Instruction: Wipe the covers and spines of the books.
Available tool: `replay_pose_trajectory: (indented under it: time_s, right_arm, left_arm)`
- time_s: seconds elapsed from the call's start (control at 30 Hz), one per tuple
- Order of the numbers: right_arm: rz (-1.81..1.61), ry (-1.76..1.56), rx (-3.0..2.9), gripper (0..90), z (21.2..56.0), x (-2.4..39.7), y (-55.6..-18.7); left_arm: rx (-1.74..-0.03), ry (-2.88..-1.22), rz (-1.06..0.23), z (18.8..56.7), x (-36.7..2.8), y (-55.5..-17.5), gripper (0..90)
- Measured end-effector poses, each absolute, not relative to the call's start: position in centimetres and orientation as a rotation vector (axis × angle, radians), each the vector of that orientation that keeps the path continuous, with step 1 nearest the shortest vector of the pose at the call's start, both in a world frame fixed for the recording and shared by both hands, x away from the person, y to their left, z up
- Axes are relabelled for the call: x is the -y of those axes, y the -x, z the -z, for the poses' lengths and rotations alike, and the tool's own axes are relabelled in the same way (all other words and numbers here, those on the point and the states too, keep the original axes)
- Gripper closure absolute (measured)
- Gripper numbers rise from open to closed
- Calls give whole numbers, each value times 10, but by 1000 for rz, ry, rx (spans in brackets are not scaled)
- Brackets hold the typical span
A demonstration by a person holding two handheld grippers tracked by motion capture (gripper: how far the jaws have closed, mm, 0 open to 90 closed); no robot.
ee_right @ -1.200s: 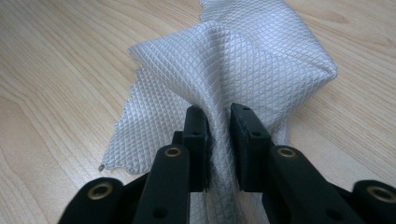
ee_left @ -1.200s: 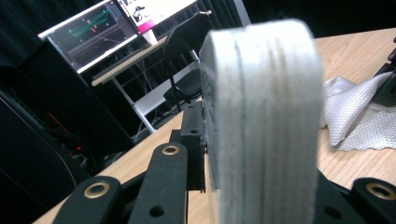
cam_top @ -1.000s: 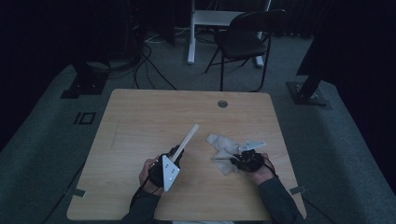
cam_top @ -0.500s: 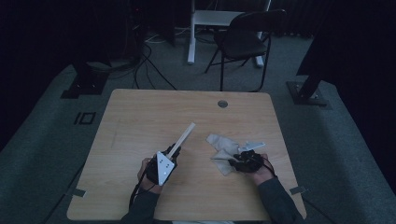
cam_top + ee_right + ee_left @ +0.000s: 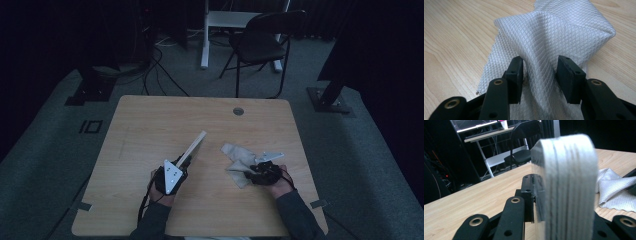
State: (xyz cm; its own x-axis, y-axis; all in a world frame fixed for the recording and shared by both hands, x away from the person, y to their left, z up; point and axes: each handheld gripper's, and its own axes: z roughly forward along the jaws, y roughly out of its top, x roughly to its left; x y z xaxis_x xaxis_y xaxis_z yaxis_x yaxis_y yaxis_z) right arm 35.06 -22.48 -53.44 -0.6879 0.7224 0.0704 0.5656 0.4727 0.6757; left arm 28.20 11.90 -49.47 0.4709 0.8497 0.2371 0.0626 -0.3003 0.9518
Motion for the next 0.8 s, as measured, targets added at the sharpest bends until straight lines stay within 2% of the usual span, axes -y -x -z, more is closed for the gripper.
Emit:
replay_pose_trajectory:
  time_s: [0.53, 0.8]
  right_arm:
    - [-1023, -1114, -2496, 556, 535, 225, -350]
    - [-1020, -1114, -2496, 554, 535, 225, -350]
  left_arm:
    - [-862, -1669, -925, 503, -123, -289, 770]
    - [-843, -1673, -923, 504, -121, -289, 770]
